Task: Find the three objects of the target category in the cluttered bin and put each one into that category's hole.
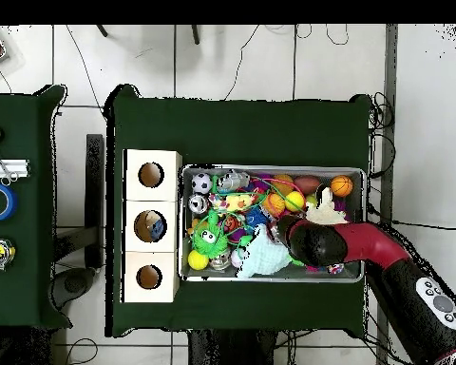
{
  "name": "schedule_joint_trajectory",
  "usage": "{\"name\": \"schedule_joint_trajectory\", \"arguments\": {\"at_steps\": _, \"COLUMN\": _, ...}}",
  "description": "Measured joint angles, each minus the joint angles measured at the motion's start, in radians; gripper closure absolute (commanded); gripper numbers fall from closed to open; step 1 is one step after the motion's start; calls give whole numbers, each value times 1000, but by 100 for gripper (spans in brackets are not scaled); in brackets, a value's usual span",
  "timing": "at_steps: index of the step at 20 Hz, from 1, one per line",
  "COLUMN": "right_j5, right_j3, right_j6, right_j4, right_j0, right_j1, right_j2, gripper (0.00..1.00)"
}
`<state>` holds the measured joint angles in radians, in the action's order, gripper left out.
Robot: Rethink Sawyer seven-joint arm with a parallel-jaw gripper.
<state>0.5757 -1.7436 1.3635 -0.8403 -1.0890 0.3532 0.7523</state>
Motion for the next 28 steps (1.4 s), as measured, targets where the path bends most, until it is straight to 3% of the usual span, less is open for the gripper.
{"name": "schedule_joint_trajectory", "arguments": {"at_steps": 8, "right_j5": 26, "right_j3": -1, "right_j6": 0, "right_j4": 55, "right_j0": 44, "right_j1": 48, "right_j2": -33, "gripper": 100}}
{"name": "schedule_joint_trajectory", "arguments": {"at_steps": 16, "right_j5": 331, "right_j3": 23, "right_j6": 0, "right_j4": 246, "right_j0": 84, "right_j1": 143, "right_j2": -32, "gripper": 100}}
{"name": "schedule_joint_trajectory", "arguments": {"at_steps": 21, "right_j5": 486, "right_j3": 57, "right_j6": 0, "right_j4": 316, "right_j0": 110, "right_j1": 187, "right_j2": -32, "gripper": 100}}
{"name": "schedule_joint_trajectory", "arguments": {"at_steps": 28, "right_j5": 558, "right_j3": 87, "right_j6": 0, "right_j4": 367, "right_j0": 127, "right_j1": 240, "right_j2": -32, "gripper": 100}}
